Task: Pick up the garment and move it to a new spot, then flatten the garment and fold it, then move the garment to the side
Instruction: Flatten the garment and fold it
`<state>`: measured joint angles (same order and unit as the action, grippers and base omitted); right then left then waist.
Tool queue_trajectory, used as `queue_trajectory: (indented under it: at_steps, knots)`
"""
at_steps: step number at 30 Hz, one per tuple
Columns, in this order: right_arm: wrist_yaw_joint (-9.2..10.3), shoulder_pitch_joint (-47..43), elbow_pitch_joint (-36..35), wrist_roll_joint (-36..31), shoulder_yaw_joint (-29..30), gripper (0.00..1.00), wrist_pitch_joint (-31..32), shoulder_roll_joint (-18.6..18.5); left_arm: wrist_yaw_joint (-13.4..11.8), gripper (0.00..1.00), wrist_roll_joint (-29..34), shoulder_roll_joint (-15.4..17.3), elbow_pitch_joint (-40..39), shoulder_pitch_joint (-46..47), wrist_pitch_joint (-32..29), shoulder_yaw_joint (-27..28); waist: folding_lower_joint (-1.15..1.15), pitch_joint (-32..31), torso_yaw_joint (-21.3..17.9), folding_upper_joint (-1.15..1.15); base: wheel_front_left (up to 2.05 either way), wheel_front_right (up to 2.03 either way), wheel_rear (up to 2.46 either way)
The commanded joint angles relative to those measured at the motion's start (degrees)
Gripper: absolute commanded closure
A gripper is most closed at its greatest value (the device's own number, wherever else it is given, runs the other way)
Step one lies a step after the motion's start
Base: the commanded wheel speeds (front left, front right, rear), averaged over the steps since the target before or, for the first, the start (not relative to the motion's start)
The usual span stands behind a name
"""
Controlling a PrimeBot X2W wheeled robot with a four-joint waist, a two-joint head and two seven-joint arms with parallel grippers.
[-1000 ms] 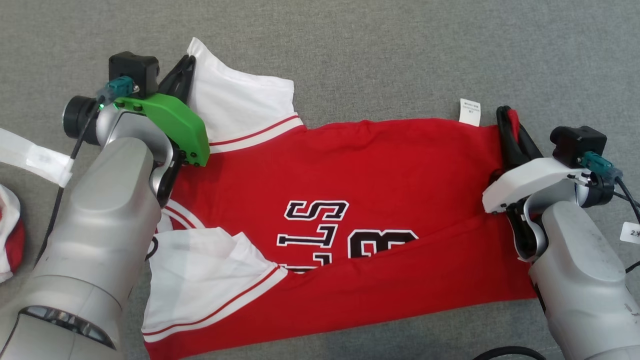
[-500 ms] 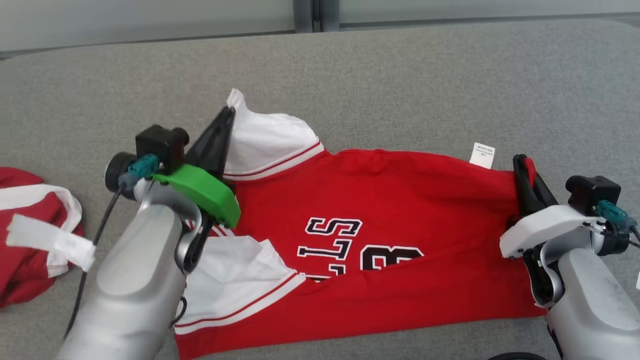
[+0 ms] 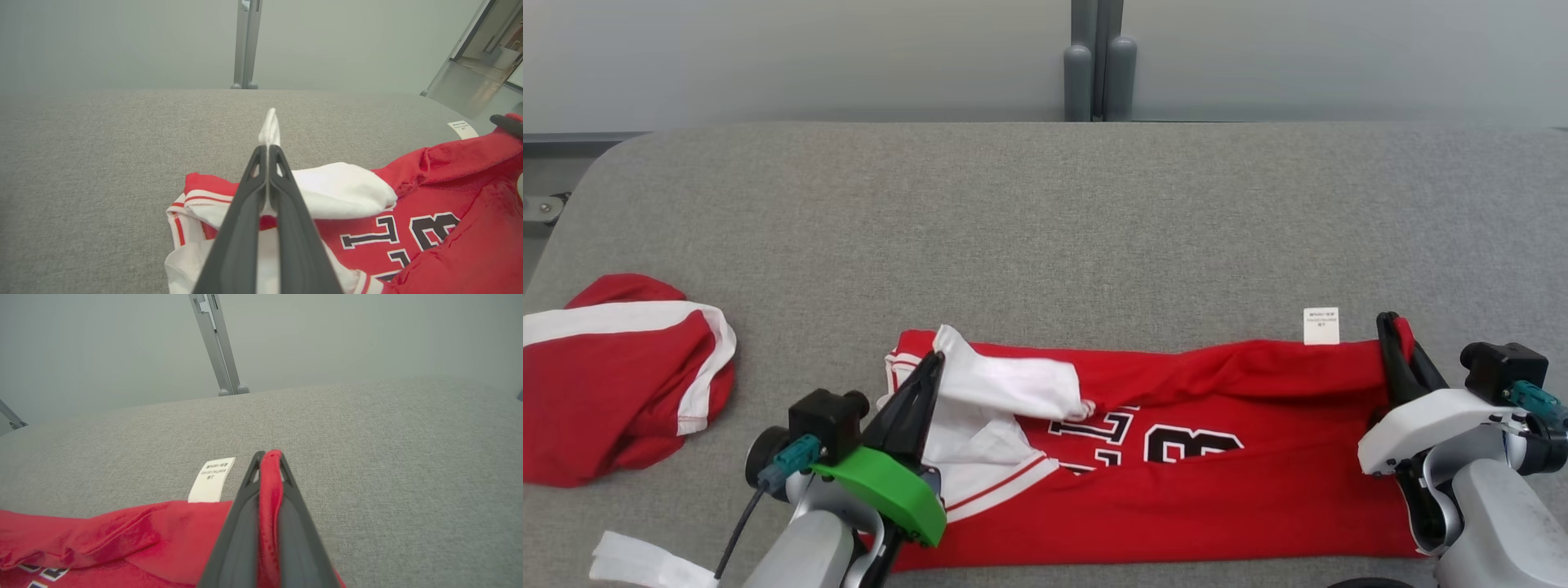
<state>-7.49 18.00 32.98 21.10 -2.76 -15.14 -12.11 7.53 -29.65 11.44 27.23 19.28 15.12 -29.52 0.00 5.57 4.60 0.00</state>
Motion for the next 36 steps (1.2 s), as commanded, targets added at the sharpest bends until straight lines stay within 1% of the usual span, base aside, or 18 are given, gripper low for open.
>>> queue_trajectory:
  at_steps: [1,8,9,10,12,13,14,15,20,24,25,27,30,31,36]
  knots:
    - [0.01,-0.82,0.45,0.61,0.03,1.00,0.00,-0.45,-0.08,1.00,-0.27,-0.02,-0.54,-1.78,-0.01,-0.30,0.00,-0.86,0.99,0.00,0.00,0.00,0.00]
    - [0.01,-1.33,2.27,0.90,-0.39,1.00,0.00,-0.75,-0.08,1.00,-1.43,-0.71,-2.09,-7.40,-0.01,-0.19,0.00,-1.91,1.53,0.00,0.00,0.00,0.00]
    - [0.01,-1.42,2.60,0.98,-0.43,1.00,0.00,-0.80,-0.08,0.93,-1.49,-0.71,-1.94,-8.08,-0.01,-0.20,0.00,-2.07,1.53,0.00,0.00,0.00,0.00]
    - [0.01,-1.59,2.95,1.09,-0.49,1.00,0.00,-0.91,-0.08,0.75,-1.50,-0.80,-1.76,-8.77,-0.01,-0.42,0.00,-2.22,1.50,0.00,0.00,0.00,0.00]
    - [0.01,-1.95,3.86,1.46,-0.62,1.00,0.00,-0.97,-0.08,0.51,-1.78,-0.96,-1.42,-9.98,-0.01,-0.47,0.00,-2.52,1.48,0.00,0.00,0.00,0.00]
    - [0.01,-2.14,4.35,1.57,-0.73,0.76,-0.01,-1.01,-0.08,0.11,-1.92,-1.04,-1.14,-10.62,-0.01,-0.38,0.00,-2.67,1.46,0.00,0.00,0.00,0.00]
    - [0.01,-2.29,4.89,1.76,-0.71,0.39,0.00,-1.12,-0.08,0.00,-2.04,-1.08,-0.74,-11.18,-0.01,-0.18,0.00,-2.78,1.41,0.00,0.00,0.00,0.00]
    - [0.02,-2.51,5.58,1.80,-0.65,0.00,0.00,-1.42,-0.08,0.00,-2.17,-1.10,-0.37,-11.61,-0.01,0.12,0.00,-2.89,1.37,0.00,0.00,0.00,0.00]
    - [0.01,-3.27,5.62,2.11,0.36,0.00,-0.01,-2.52,-0.09,0.00,-0.50,-0.55,1.12,-14.37,-0.01,2.11,0.00,-3.31,1.11,0.00,0.00,0.00,0.00]
    - [0.01,-6.16,4.49,1.93,3.74,0.00,-0.01,-2.99,-0.45,0.00,2.53,-1.41,2.33,-18.40,-0.01,7.23,0.00,-4.03,0.99,0.00,0.00,0.00,0.00]
    - [0.01,-7.14,3.86,1.31,5.25,0.00,0.00,-2.97,-0.56,0.00,4.00,-2.21,2.47,-19.78,-0.01,9.75,0.00,-4.55,1.00,0.00,0.00,0.00,0.00]
    - [0.01,-7.96,2.89,1.05,5.87,0.00,-0.01,-2.36,-0.75,0.00,5.64,-2.95,1.95,-20.81,-0.01,11.86,0.00,-4.99,1.02,0.00,0.00,0.00,0.00]
    - [0.01,-8.59,1.40,0.72,5.30,0.00,0.00,-1.57,-0.57,0.00,7.42,-3.86,1.33,-21.32,-0.01,13.15,0.00,-5.31,1.02,0.00,0.00,0.00,0.00]
    - [0.01,-9.16,-0.01,0.80,3.69,0.00,-0.01,-0.60,-0.34,0.00,8.48,-4.79,0.63,-21.08,-0.01,13.90,0.00,-5.60,1.06,0.00,0.00,0.00,0.00]
    - [0.04,-10.79,-2.81,1.32,-0.23,0.00,-0.01,0.91,-0.05,0.00,10.63,-6.46,-0.68,-19.94,-0.01,14.46,0.00,-6.14,1.17,0.00,0.00,0.00,0.00]
